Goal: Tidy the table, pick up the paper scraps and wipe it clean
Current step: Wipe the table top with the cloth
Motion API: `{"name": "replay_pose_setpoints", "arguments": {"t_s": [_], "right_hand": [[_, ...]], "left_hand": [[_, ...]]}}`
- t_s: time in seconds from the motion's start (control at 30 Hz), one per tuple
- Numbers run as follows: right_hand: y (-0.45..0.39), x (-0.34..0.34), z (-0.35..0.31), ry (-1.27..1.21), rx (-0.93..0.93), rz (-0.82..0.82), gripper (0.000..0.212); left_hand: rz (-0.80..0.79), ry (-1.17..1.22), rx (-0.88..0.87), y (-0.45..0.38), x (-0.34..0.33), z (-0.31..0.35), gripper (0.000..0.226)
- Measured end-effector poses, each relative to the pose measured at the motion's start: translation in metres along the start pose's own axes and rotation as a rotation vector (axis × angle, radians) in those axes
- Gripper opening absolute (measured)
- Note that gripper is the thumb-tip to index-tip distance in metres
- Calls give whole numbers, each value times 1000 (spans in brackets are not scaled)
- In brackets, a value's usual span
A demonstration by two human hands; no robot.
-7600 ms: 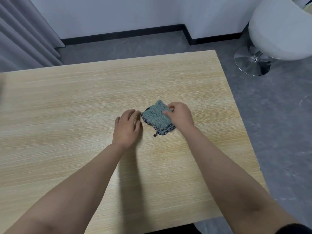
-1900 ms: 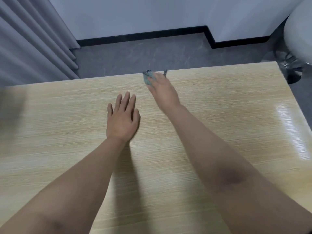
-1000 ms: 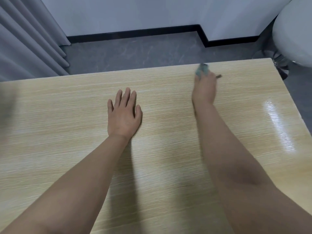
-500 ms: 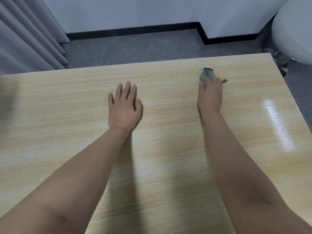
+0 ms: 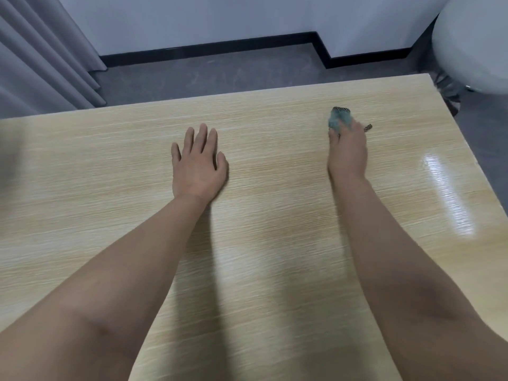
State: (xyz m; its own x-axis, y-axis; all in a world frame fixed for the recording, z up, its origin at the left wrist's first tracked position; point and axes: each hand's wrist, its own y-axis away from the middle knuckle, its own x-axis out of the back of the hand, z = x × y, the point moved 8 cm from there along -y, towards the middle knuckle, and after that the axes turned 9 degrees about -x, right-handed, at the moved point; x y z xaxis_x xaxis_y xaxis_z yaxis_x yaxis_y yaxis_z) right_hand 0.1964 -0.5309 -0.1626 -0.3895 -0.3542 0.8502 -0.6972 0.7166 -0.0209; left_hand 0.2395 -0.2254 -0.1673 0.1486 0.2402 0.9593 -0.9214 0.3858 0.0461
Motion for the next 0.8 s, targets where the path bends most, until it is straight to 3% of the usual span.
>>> {"name": "replay_pose_setpoints", "arguments": {"t_s": [0.07,0.17,0.23,0.3,0.5,0.57,0.63,0.7,0.8], "right_hand": [[26,-17,-32,38,88,-19,35],[112,-62,-102,37,563,-184,32],[143,-76,-111,84,730,-303,38],[124,-61,-100,40,719,-322,39],[40,7,-2,3,200,-122,41],[50,-1,-9,33,150,-100,41],[85,-22,-43,56,271,-144,38],[139,-39,-76,76,524,-172,37],[176,-54,-74,132,736,-284,41]], "left_hand": [[6,3,-5,0,1,1,55],[11,6,-8,0,1,1,54],[9,7,-9,0,1,0,54],[4,8,-15,1,1,0,54],[-59,-9,-30,3,-1,0,54],[-96,-48,-61,7,1,-1,54],[-116,-108,-118,16,3,-1,54],[-123,-128,-145,29,6,-3,55],[-137,-91,-124,52,4,-3,56]]}}
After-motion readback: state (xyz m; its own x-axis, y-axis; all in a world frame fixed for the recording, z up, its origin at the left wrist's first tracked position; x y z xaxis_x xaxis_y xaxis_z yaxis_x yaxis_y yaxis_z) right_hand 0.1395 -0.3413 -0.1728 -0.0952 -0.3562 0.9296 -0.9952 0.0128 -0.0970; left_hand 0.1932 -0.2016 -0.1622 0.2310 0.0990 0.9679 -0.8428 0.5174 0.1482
